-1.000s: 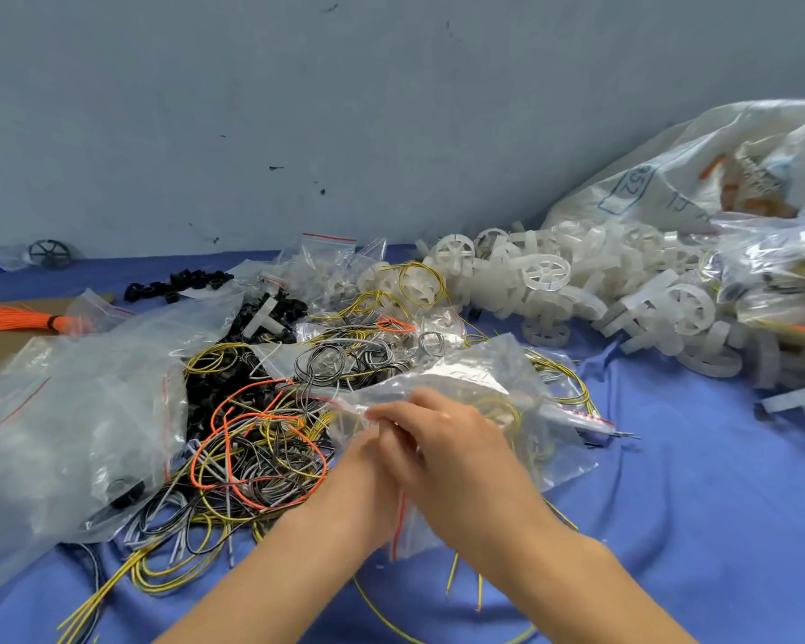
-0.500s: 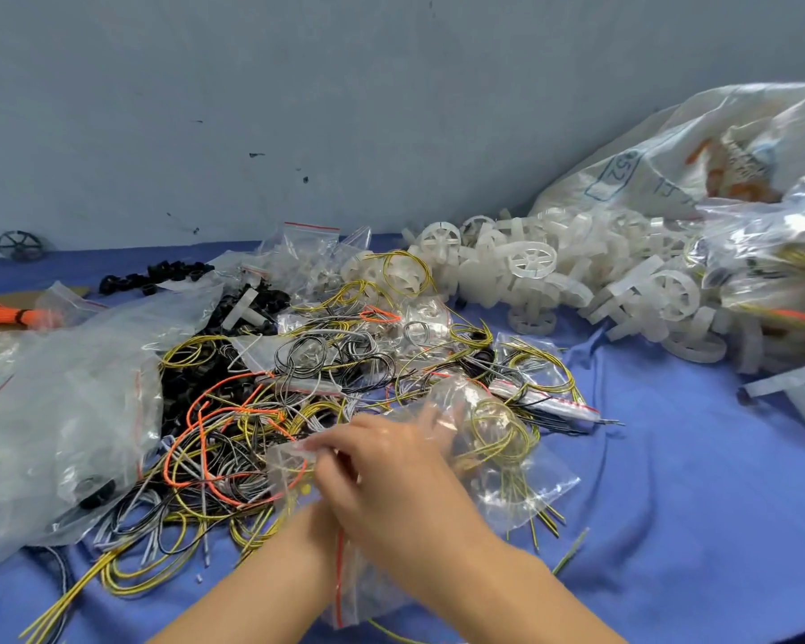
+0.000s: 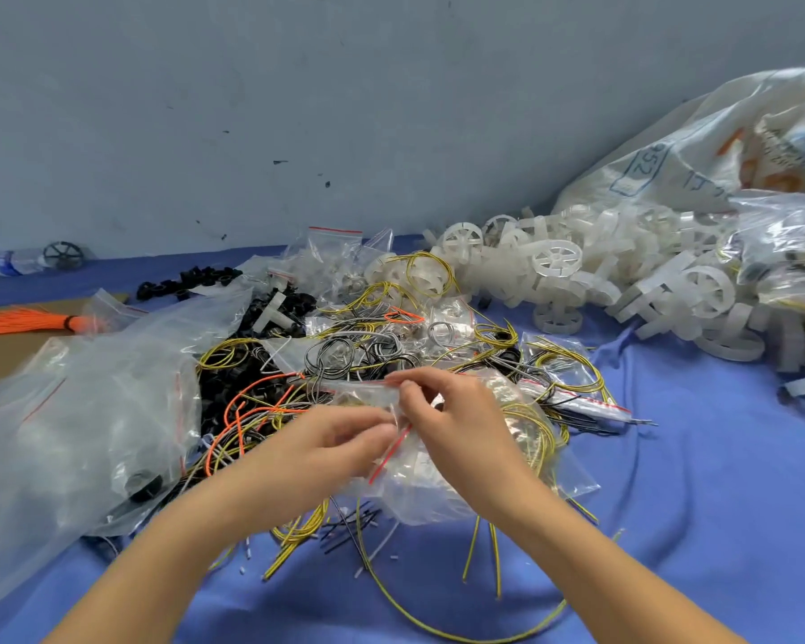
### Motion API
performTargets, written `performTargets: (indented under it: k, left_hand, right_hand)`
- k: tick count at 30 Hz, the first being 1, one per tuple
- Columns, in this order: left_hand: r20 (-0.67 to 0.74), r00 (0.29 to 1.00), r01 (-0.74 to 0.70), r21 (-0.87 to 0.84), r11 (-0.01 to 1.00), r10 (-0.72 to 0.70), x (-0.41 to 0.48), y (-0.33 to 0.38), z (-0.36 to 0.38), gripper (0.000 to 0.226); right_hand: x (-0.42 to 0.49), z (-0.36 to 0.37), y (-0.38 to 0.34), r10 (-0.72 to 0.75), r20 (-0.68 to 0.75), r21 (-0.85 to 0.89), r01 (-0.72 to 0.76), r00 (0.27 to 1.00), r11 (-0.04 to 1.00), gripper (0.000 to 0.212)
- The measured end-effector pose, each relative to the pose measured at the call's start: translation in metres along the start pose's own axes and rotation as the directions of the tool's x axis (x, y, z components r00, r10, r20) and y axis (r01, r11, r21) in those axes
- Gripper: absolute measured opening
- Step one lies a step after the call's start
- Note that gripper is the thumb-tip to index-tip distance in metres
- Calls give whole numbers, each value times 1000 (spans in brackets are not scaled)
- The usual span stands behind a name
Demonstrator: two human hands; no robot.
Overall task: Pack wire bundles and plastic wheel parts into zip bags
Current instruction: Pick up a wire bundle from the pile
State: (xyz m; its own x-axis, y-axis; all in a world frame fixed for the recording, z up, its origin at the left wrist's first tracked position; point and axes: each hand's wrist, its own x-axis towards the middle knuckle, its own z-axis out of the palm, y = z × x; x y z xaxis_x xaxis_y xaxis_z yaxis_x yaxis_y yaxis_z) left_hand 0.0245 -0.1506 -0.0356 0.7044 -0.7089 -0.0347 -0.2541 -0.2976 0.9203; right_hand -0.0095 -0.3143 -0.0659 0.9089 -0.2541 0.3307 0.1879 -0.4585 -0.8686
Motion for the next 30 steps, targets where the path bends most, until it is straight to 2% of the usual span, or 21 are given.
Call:
performTargets:
  k: [3, 5, 8, 10, 12, 16, 19, 23, 26, 27, 30]
  left_hand:
    - [-181, 982, 18, -206, 978, -57, -7, -6, -19, 29]
    - [-314, 948, -12, -203, 979, -54, -9, -15, -28, 28]
    - [-433, 901, -6, -1, 1000, 6, -8, -31, -28, 24]
    - [-458, 877, -8, 289, 957, 146, -5, -42, -28, 22]
    - [-439, 862, 2, 502, 865, 252, 0, -44, -28, 21]
    - [-364, 893, 71, 692, 718, 263, 13, -49, -27, 25]
    - [-296, 911, 128, 865, 485, 288, 18, -52, -20, 25]
    - [-232, 921, 129, 939, 318, 313, 25, -53, -7, 20]
    - [-200, 926, 121, 961, 250, 321, 32, -52, -1, 14]
    - [-180, 938, 108, 964, 243, 296, 34, -52, 0, 18]
    - [-100, 964, 56, 982, 180, 246, 42, -53, 3, 51]
  right_hand:
    - [6, 5, 15, 53, -64, -42, -56, 997, 998, 21]
    - [9, 3, 26, 123, -105, -33, -127, 987, 991, 21]
    - [9, -2, 41, 165, -142, -18, -169, 976, 985, 20]
    - [6, -5, 47, 144, -151, -50, -153, 978, 987, 20]
    - [3, -6, 52, 135, -152, -48, -144, 979, 988, 21]
    - [-1, -13, 58, 110, -196, -60, -123, 974, 991, 21]
    - [-3, -24, 63, 83, -274, -118, -119, 958, 986, 21]
    - [-3, -40, 72, 102, -339, -157, -163, 935, 974, 20]
    - [-2, -50, 76, 99, -374, -169, -173, 922, 970, 21]
    - [-2, -53, 78, 91, -385, -183, -173, 918, 968, 22]
    - [0, -58, 78, 92, -388, -183, -174, 917, 967, 23]
